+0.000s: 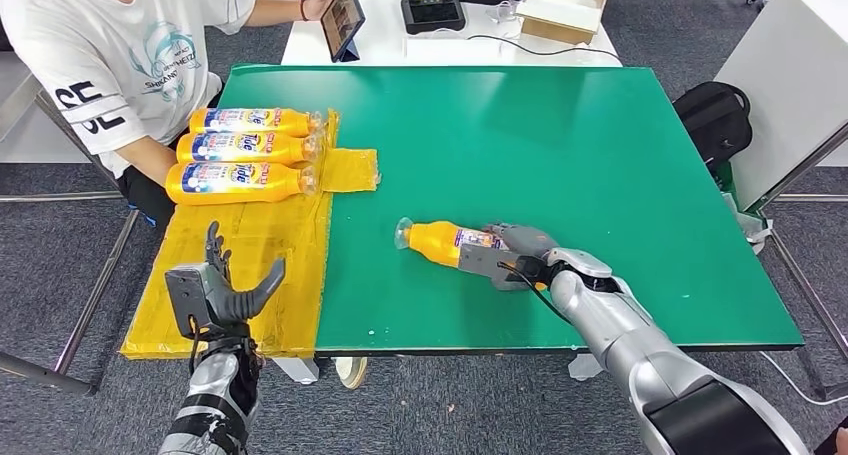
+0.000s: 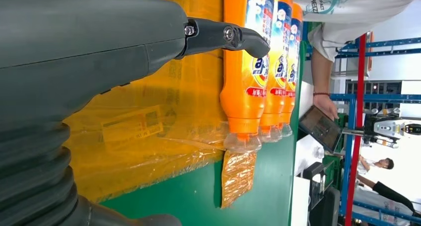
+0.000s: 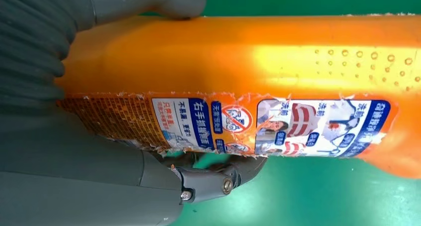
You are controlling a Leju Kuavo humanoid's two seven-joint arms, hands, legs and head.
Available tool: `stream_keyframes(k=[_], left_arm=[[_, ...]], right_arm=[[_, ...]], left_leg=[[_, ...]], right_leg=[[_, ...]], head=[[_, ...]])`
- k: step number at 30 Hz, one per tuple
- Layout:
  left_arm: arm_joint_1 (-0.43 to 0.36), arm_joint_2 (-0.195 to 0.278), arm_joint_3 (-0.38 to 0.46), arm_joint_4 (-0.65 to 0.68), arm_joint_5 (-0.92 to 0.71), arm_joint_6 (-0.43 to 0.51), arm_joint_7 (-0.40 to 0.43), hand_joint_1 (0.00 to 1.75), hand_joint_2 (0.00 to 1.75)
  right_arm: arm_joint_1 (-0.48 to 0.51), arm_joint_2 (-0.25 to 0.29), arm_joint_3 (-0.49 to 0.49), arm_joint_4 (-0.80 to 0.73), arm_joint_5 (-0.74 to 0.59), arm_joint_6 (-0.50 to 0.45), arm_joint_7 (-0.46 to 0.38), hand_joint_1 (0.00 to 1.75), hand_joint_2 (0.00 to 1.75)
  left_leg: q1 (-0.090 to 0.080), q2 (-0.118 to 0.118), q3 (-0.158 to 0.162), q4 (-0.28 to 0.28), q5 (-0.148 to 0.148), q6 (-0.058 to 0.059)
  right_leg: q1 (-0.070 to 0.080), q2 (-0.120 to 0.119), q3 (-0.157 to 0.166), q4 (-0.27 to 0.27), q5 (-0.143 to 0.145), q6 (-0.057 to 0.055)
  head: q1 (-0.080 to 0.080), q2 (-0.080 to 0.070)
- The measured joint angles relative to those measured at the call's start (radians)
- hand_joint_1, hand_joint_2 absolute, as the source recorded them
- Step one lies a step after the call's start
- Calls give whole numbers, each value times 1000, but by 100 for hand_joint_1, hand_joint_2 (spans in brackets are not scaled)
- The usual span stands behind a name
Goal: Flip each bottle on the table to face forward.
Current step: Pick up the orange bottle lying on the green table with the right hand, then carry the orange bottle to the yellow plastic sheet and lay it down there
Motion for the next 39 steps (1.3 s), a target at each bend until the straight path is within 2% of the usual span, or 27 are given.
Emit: stream_keyframes(k=[6, 10, 12, 17, 21, 26, 28, 31, 36, 39], left_arm=[[-2, 0, 0, 13, 10, 0, 0, 0, 175], [-2, 0, 0, 15, 12, 1, 0, 0, 175], [1, 0, 0, 14, 12, 1, 1, 0, 175], [32, -8, -3, -21, 12, -10, 13, 0, 175], [44, -18, -24, -49, 17, -33, 20, 0, 175], [47, -28, -73, -78, 41, -98, 42, 0, 175], [49, -31, -97, -91, 56, -128, 50, 0, 175], [55, -32, -129, -112, 82, -175, 60, 0, 175], [67, -32, -202, -168, 126, -262, 75, 0, 175], [69, -33, -242, -193, 142, -297, 80, 0, 175]], right_arm=[[-7, -12, 23, 7, -43, 18, -42, 175, 175], [9, -14, 26, -5, -95, -44, -66, 175, 175], [36, -10, 15, -30, -117, -127, -79, 175, 175], [206, 43, -99, -240, -113, -463, -154, 175, 175], [311, 97, -203, -432, -62, -626, -246, 175, 175], [389, 146, -294, -588, 14, -806, -350, 175, 175], [410, 161, -314, -622, 11, -822, -371, 175, 175], [429, 177, -330, -640, -29, -796, -404, 175, 175], [461, 215, -344, -631, -210, -593, -484, 175, 175], [468, 241, -342, -590, -252, -515, -522, 175, 175]], left_leg=[[0, 1, 1, 0, 0, 0], [0, 1, 1, 0, 0, 0], [0, 1, 1, 0, 0, 0], [0, 0, -2, 0, 0, 0], [1, -2, -5, 0, 0, 0], [0, -1, -6, 0, 0, 0], [0, -1, -6, 0, 0, 0], [0, -1, -6, 0, 0, 0], [0, -1, -6, 0, 0, 0], [0, 0, -6, 0, 0, 0]], right_leg=[[0, 0, 1, 0, 0, 0], [0, 0, 1, 0, 0, 0], [0, 0, 1, 0, 0, 0], [0, 0, -2, 1, 0, 0], [1, -1, -4, 1, -1, 0], [0, -1, -5, 0, 0, 0], [-1, -1, -5, 0, 0, 0], [0, -1, -5, 0, 0, 0], [0, -1, -5, 0, 0, 0], [0, 0, -6, 0, 0, 0]], head=[[0, 0], [0, 0], [0, 0], [0, 0], [0, 0], [0, 0], [0, 0], [0, 0], [0, 0], [0, 0]])
